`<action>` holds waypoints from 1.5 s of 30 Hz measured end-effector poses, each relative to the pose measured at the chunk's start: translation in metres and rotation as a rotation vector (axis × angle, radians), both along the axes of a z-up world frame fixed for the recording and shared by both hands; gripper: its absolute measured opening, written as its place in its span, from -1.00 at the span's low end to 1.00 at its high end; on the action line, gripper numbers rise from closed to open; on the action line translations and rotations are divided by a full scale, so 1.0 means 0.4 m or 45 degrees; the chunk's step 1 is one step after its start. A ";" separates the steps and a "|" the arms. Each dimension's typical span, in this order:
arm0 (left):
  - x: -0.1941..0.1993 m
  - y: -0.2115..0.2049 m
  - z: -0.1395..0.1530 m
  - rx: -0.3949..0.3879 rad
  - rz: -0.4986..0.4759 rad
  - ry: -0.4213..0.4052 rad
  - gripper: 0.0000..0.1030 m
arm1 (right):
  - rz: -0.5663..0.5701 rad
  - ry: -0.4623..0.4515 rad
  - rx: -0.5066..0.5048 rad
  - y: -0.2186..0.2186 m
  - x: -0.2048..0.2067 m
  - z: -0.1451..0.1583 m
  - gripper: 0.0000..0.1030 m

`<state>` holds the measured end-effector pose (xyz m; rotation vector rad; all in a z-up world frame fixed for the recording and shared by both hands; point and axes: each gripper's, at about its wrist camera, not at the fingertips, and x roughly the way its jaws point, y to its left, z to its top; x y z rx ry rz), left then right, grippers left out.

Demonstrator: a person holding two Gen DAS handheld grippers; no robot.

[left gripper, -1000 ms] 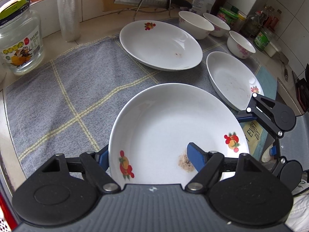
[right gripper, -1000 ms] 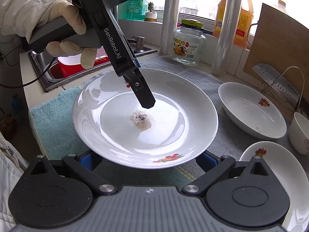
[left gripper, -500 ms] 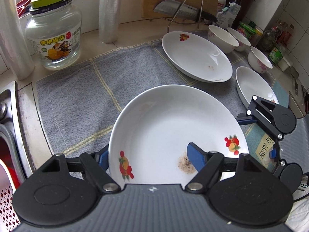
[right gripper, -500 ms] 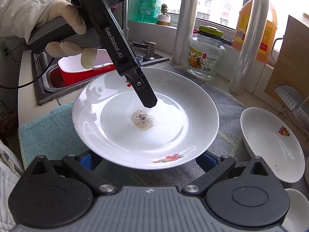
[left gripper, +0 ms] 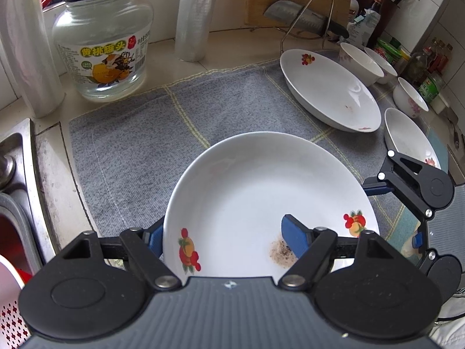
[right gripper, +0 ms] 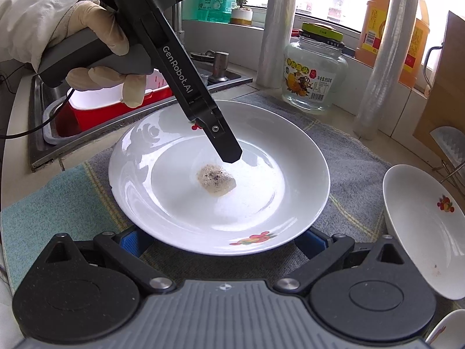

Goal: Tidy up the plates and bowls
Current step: 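Carry the residue plate with the left gripper toward the sink side of the towel, then lower the residue plate onto the towel and open the left gripper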

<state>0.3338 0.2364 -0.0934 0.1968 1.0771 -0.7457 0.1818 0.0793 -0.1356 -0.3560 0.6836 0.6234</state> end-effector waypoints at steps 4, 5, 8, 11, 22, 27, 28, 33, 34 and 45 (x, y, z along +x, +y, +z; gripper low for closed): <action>0.008 0.002 -0.009 -0.016 0.003 0.007 0.52 | -0.013 0.009 -0.006 0.007 0.005 -0.005 1.00; 0.007 0.003 -0.011 -0.020 0.006 0.002 0.52 | -0.016 0.011 -0.008 0.008 0.005 -0.007 1.00; -0.001 0.008 -0.012 -0.039 0.020 -0.037 0.57 | -0.021 0.011 -0.016 0.012 0.009 -0.007 1.00; -0.016 0.015 -0.002 -0.070 0.032 -0.089 0.68 | -0.019 0.015 -0.012 0.010 0.011 -0.007 1.00; -0.181 0.006 0.126 -0.026 0.137 -0.573 0.97 | -0.176 0.034 -0.057 -0.051 -0.067 0.052 1.00; -0.266 -0.069 0.154 -0.053 0.143 -0.674 0.99 | -0.367 0.025 -0.127 -0.071 -0.104 0.072 1.00; -0.280 -0.085 0.156 -0.071 0.131 -0.671 0.99 | -0.400 0.015 -0.128 -0.079 -0.115 0.079 1.00; -0.331 -0.167 0.148 -0.174 0.082 -0.611 0.99 | -0.572 -0.013 -0.139 -0.134 -0.154 0.096 1.00; -0.337 -0.183 0.148 -0.188 0.075 -0.603 0.99 | -0.612 -0.017 -0.140 -0.153 -0.166 0.098 1.00; -0.416 -0.378 0.071 -0.166 0.047 -0.450 0.99 | -0.773 -0.039 -0.078 -0.405 -0.232 0.122 1.00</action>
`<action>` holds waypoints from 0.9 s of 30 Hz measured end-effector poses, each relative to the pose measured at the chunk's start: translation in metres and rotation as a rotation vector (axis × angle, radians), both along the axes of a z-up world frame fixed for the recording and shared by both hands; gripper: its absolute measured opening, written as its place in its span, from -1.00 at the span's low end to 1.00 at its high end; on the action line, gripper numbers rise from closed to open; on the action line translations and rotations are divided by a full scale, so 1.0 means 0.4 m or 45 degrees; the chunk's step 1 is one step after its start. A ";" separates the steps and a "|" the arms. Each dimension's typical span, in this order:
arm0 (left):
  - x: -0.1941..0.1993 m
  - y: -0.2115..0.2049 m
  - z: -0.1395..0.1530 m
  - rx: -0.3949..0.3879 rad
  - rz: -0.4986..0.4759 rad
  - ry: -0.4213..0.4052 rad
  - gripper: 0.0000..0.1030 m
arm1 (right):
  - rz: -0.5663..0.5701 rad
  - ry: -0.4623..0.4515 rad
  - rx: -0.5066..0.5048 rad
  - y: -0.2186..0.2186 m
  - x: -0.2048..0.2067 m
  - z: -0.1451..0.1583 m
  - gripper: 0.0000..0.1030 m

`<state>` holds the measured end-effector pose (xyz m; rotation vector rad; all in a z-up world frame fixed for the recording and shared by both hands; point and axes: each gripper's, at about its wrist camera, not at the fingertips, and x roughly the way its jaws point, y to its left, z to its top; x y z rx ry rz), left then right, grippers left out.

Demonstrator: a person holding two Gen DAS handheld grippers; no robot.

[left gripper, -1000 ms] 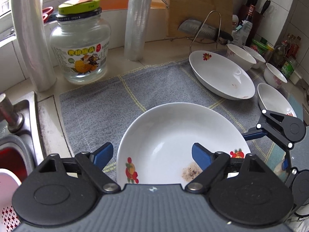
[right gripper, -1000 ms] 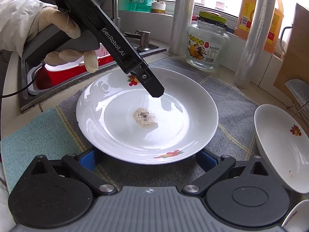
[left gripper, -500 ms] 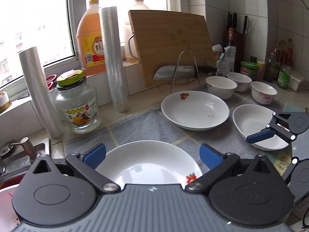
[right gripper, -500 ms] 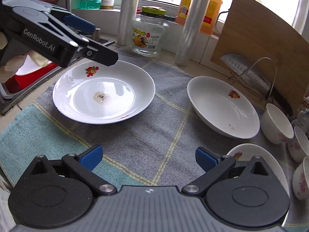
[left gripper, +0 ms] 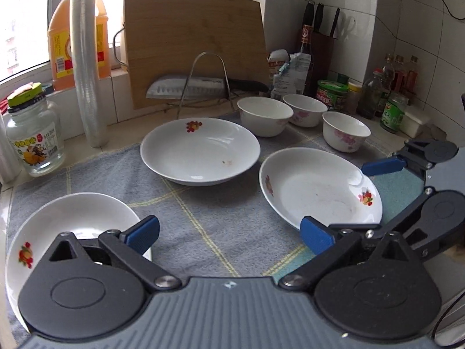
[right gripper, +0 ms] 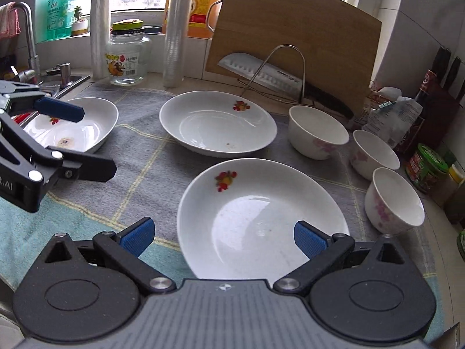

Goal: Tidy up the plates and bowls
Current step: 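Lower the residue plate onto the towel and open the left gripper, then move the right gripper to the rim of another white fruit-decal plate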

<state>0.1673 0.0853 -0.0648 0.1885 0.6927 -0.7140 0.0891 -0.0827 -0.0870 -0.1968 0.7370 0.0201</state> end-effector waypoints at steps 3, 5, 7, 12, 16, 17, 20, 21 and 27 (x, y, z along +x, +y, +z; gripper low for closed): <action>-0.026 -0.057 -0.037 0.062 -0.027 0.039 0.99 | -0.035 -0.006 -0.003 -0.082 -0.016 -0.002 1.00; -0.041 -0.093 -0.059 0.101 -0.050 0.064 0.99 | -0.053 0.001 0.019 -0.137 -0.019 -0.005 1.00; -0.054 -0.123 -0.082 0.132 -0.071 0.086 0.99 | -0.073 0.007 0.038 -0.184 -0.024 -0.012 1.00; -0.090 -0.210 -0.128 0.237 -0.152 0.083 0.99 | -0.046 0.060 0.117 -0.266 -0.022 -0.040 1.00; -0.102 -0.253 -0.144 0.249 -0.177 0.060 0.99 | 0.006 0.112 0.203 -0.306 -0.011 -0.062 1.00; -0.098 -0.259 -0.146 0.237 -0.177 0.072 0.99 | 0.018 0.120 0.221 -0.312 -0.007 -0.066 1.00; -0.087 -0.269 -0.148 0.223 -0.194 0.077 0.99 | 0.059 0.148 0.278 -0.329 0.009 -0.080 1.00; -0.085 -0.271 -0.147 0.226 -0.196 0.080 0.99 | 0.071 0.158 0.297 -0.334 0.016 -0.085 1.00; -0.077 -0.274 -0.150 0.217 -0.218 0.076 0.99 | 0.118 0.202 0.365 -0.346 0.056 -0.105 1.00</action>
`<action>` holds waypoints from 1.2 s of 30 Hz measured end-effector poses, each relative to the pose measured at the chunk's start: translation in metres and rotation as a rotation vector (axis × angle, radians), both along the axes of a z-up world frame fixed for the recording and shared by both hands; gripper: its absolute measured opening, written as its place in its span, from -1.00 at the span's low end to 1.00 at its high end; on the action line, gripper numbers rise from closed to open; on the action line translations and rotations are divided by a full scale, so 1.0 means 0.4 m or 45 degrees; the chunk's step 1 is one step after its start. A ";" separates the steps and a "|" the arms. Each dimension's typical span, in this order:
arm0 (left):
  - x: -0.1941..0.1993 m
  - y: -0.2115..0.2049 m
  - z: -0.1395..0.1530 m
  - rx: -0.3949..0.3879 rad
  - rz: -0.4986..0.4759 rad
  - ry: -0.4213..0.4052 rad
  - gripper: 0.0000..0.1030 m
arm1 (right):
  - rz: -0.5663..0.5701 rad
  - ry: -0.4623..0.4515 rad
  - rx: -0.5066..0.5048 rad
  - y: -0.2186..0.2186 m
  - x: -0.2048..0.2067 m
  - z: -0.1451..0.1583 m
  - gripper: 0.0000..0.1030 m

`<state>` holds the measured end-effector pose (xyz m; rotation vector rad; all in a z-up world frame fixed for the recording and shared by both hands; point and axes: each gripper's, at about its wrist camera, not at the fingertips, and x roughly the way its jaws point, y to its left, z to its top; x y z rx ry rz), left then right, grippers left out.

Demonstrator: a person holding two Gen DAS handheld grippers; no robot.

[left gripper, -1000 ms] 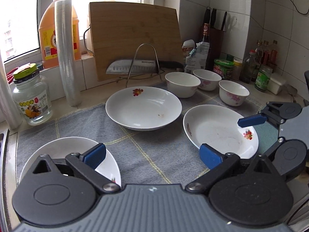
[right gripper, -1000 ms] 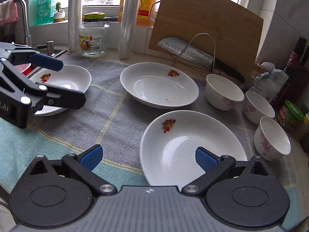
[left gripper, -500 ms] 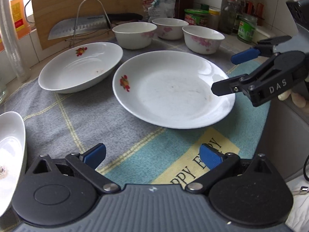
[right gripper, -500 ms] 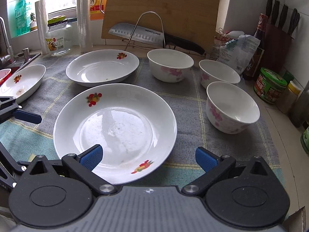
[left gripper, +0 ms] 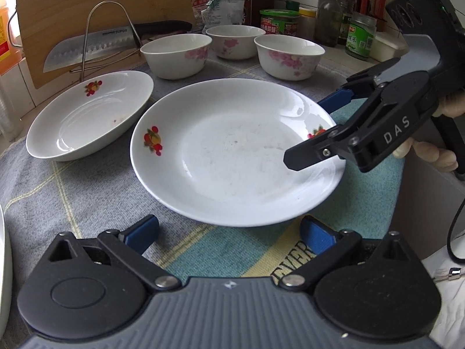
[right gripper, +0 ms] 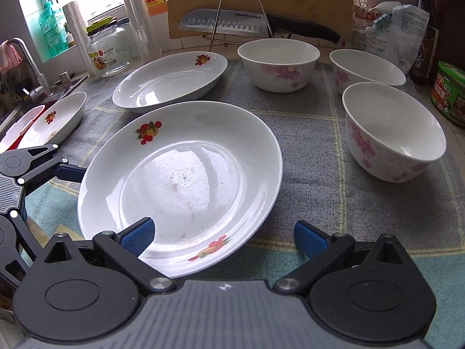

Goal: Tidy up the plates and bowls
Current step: 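Move the right gripper to the rim of another white fruit-decal plate, then close the right gripper on the plate rim and lift it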

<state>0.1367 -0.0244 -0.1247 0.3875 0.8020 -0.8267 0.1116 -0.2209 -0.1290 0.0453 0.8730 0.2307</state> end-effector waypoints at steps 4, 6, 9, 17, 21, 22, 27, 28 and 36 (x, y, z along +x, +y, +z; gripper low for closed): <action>0.000 0.003 -0.001 -0.012 -0.014 -0.009 0.99 | 0.000 0.009 0.023 -0.004 0.028 0.002 1.00; 0.000 0.005 -0.001 -0.019 -0.024 -0.013 0.99 | -0.010 0.021 0.044 -0.008 0.042 0.004 1.00; -0.002 0.012 -0.004 -0.040 -0.045 -0.029 0.99 | -0.011 0.050 0.065 -0.013 0.061 0.008 1.00; 0.015 0.017 -0.007 -0.059 -0.107 -0.047 0.99 | 0.048 0.100 0.124 -0.026 0.096 0.014 1.00; 0.029 0.018 -0.008 -0.066 -0.141 -0.050 0.99 | 0.057 0.137 0.170 -0.034 0.123 0.019 1.00; 0.031 0.018 -0.009 -0.066 -0.150 -0.050 0.99 | 0.069 0.155 0.179 -0.036 0.133 0.020 1.00; 0.041 0.020 -0.010 -0.073 -0.194 -0.055 0.99 | 0.134 0.242 0.221 -0.048 0.176 0.027 1.00; 0.042 0.021 -0.010 -0.074 -0.200 -0.056 0.99 | 0.149 0.261 0.232 -0.050 0.186 0.028 1.00; 0.055 0.020 -0.007 -0.061 -0.254 -0.078 0.99 | 0.183 0.409 0.370 -0.082 0.243 0.034 1.00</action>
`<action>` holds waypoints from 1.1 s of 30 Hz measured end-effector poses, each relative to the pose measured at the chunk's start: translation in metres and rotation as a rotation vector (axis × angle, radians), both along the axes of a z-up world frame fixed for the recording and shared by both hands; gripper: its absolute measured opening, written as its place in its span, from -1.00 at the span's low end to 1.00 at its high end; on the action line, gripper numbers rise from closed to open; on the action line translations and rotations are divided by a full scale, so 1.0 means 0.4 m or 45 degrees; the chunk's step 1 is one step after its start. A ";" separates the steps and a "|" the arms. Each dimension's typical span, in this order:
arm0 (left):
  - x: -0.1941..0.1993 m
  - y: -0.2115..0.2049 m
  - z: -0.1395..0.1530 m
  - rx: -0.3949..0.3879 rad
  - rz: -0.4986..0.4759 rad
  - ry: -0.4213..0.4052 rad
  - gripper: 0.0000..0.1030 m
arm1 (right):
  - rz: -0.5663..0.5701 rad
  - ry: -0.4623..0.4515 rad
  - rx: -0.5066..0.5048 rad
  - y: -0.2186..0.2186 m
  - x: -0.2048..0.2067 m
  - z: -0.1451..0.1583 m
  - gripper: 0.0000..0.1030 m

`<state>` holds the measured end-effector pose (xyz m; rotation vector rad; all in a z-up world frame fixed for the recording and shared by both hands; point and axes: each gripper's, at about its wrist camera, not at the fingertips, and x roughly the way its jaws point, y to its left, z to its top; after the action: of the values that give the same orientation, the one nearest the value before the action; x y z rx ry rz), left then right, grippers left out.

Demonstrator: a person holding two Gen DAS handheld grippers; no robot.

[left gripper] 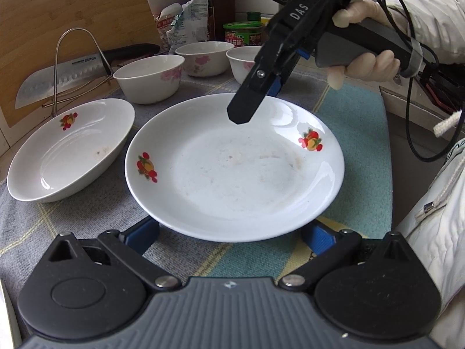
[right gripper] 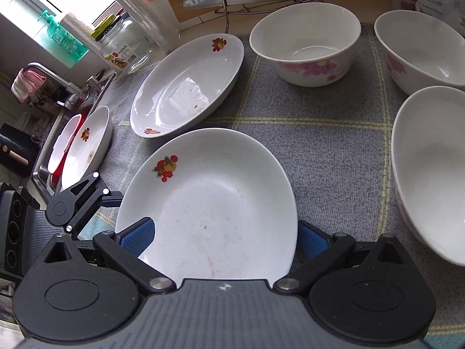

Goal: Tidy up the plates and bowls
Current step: 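Close the right gripper on the plate rim and lift it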

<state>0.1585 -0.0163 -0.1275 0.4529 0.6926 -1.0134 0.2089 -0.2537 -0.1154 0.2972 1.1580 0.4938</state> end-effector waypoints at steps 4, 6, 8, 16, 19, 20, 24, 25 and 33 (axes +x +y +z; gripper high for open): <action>0.008 -0.005 0.001 0.010 -0.021 -0.014 0.99 | -0.001 0.095 0.080 -0.014 0.025 -0.004 1.00; 0.006 -0.008 0.002 0.016 -0.034 -0.021 0.99 | -0.011 0.134 0.109 -0.017 0.035 -0.006 1.00; 0.004 -0.010 0.003 0.022 -0.045 -0.035 0.99 | -0.003 0.167 0.130 -0.014 0.042 -0.008 1.00; 0.008 -0.011 0.004 0.030 -0.063 -0.021 0.99 | 0.014 0.202 0.127 -0.004 0.051 -0.006 1.00; 0.010 -0.012 0.005 0.034 -0.069 -0.017 0.99 | 0.022 0.209 0.119 -0.004 0.052 -0.004 1.00; 0.011 -0.014 0.006 0.039 -0.071 -0.016 0.99 | 0.027 0.209 0.113 -0.003 0.052 -0.004 1.00; 0.015 -0.015 0.006 0.043 -0.074 -0.010 0.99 | 0.035 0.211 0.095 0.003 0.052 -0.002 1.00; 0.016 -0.016 0.006 0.045 -0.074 -0.010 0.99 | 0.035 0.212 0.093 0.003 0.052 -0.002 1.00; 0.012 -0.019 0.010 0.068 -0.067 -0.022 0.99 | 0.047 0.205 0.070 0.010 0.052 0.002 1.00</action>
<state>0.1632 -0.0239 -0.1235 0.5281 0.6962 -1.0410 0.2297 -0.2497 -0.1148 0.3688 1.3093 0.5422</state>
